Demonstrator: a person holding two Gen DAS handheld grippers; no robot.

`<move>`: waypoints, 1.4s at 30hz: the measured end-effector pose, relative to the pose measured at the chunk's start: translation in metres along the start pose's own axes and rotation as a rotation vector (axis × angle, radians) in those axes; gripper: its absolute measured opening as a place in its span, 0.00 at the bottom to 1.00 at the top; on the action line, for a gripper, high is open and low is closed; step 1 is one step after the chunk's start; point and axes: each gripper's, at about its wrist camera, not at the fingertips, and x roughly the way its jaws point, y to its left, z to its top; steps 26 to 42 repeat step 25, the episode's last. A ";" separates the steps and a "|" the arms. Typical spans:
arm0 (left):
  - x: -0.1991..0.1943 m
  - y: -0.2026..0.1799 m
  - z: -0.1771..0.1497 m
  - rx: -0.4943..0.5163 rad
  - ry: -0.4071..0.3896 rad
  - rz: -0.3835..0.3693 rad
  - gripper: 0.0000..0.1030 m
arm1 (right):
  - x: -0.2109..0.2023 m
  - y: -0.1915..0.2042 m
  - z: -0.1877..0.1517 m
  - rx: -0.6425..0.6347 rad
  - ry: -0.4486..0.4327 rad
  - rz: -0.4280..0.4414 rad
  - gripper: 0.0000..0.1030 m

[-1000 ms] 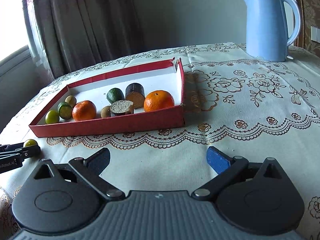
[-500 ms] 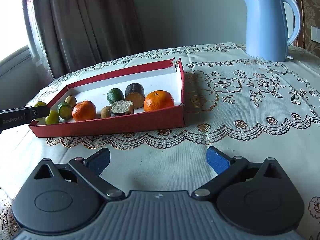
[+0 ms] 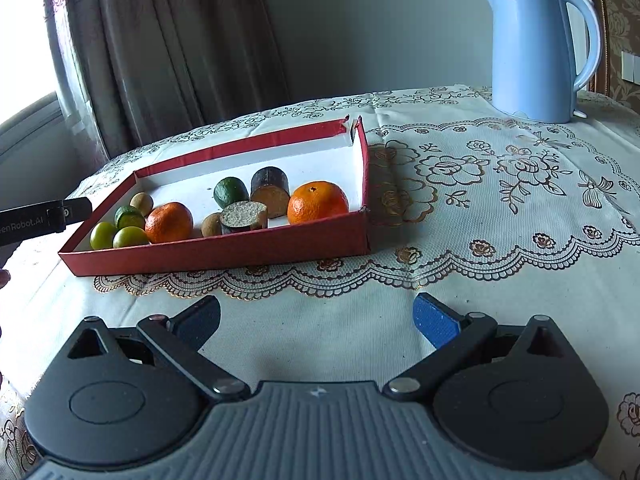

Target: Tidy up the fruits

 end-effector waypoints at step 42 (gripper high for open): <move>-0.042 0.025 -0.022 -0.075 0.035 -0.042 1.00 | 0.000 0.005 -0.002 -0.028 0.008 -0.021 1.00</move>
